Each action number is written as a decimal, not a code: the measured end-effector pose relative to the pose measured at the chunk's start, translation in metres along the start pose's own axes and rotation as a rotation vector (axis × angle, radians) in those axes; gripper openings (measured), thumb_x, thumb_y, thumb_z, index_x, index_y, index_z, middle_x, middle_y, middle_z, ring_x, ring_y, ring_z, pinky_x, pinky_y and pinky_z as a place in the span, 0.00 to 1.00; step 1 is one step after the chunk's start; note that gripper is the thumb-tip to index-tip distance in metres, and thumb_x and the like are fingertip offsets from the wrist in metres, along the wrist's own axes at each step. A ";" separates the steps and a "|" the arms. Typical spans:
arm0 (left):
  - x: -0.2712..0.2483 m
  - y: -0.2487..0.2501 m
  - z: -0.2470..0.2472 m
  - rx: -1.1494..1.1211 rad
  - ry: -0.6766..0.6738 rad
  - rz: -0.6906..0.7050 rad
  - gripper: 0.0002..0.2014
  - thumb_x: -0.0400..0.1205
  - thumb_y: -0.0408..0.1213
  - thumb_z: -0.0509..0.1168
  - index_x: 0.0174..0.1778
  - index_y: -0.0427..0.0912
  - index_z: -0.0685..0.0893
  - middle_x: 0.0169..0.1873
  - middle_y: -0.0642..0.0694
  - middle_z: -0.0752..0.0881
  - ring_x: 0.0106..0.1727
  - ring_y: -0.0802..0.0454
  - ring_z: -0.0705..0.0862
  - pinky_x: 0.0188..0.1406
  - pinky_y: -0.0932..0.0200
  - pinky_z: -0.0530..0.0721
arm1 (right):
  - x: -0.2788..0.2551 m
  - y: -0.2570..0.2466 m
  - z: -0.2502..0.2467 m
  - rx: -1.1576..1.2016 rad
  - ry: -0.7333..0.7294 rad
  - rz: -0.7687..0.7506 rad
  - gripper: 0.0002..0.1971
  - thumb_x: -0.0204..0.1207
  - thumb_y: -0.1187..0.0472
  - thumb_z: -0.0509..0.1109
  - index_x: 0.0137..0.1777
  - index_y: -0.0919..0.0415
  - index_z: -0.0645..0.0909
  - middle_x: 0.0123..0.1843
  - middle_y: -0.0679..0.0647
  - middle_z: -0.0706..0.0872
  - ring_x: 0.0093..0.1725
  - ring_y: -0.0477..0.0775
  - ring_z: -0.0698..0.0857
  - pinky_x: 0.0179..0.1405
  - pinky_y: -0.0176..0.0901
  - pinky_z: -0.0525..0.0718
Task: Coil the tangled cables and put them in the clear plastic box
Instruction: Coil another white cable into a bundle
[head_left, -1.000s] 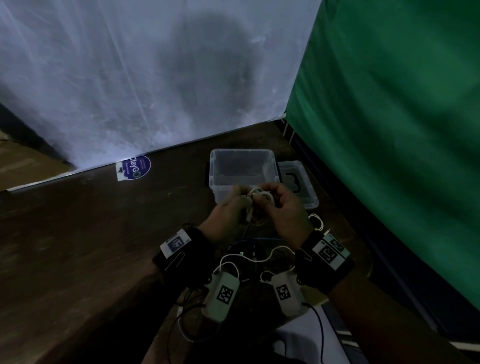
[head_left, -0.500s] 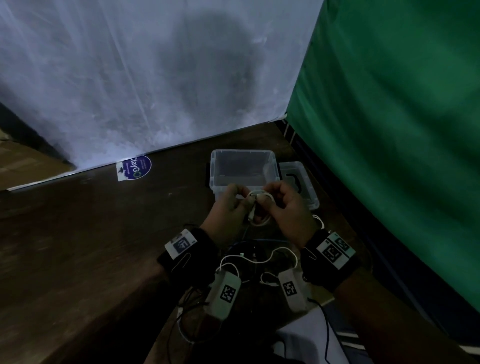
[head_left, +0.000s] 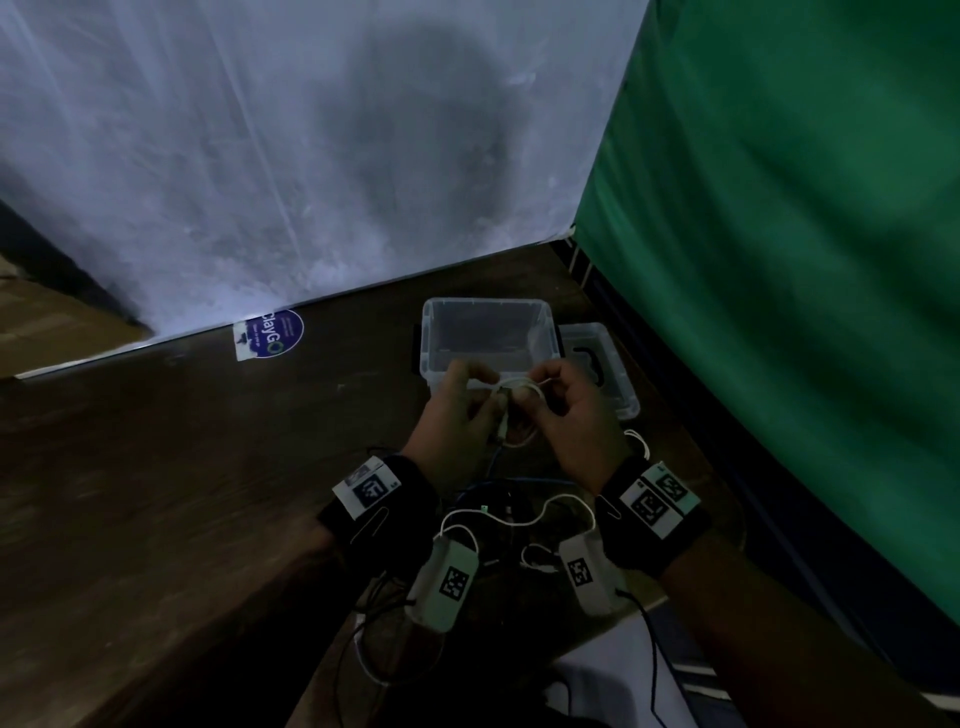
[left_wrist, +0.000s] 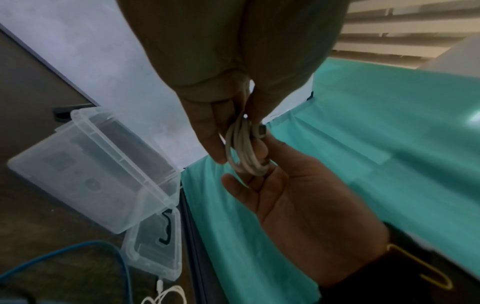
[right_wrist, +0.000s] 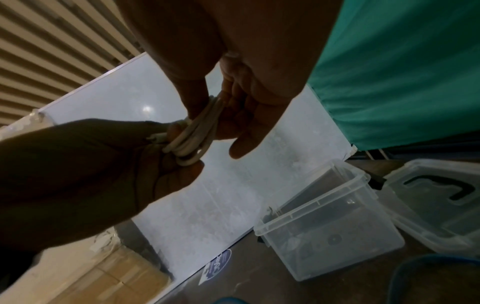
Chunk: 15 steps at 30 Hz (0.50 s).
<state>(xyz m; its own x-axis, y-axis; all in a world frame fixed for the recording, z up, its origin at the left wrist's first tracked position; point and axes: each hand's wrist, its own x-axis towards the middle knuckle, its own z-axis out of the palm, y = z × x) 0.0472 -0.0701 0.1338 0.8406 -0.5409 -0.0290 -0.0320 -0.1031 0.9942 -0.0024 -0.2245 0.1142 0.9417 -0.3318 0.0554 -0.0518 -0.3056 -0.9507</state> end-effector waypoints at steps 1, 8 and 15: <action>0.000 -0.001 0.000 -0.017 0.019 -0.001 0.05 0.86 0.29 0.60 0.54 0.40 0.71 0.37 0.45 0.87 0.33 0.58 0.88 0.31 0.63 0.84 | 0.000 0.000 0.001 -0.014 0.009 -0.009 0.08 0.79 0.55 0.73 0.54 0.55 0.79 0.48 0.54 0.89 0.47 0.48 0.89 0.45 0.44 0.90; -0.001 -0.002 0.006 -0.190 0.079 -0.005 0.03 0.86 0.27 0.59 0.47 0.34 0.72 0.31 0.45 0.83 0.29 0.59 0.85 0.29 0.64 0.83 | 0.002 0.001 0.003 -0.030 0.029 -0.019 0.07 0.80 0.57 0.72 0.54 0.57 0.78 0.47 0.55 0.88 0.46 0.49 0.88 0.42 0.39 0.88; 0.004 -0.002 0.002 -0.610 0.028 -0.235 0.03 0.86 0.30 0.59 0.54 0.38 0.73 0.36 0.42 0.88 0.34 0.49 0.87 0.35 0.52 0.89 | 0.001 -0.004 0.001 -0.072 0.034 -0.110 0.08 0.80 0.58 0.73 0.54 0.56 0.77 0.47 0.50 0.88 0.45 0.39 0.88 0.41 0.31 0.85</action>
<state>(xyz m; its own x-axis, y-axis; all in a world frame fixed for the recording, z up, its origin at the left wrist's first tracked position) 0.0494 -0.0734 0.1315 0.8019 -0.5389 -0.2578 0.4598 0.2812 0.8423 -0.0011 -0.2221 0.1178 0.9312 -0.3226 0.1697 0.0265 -0.4044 -0.9142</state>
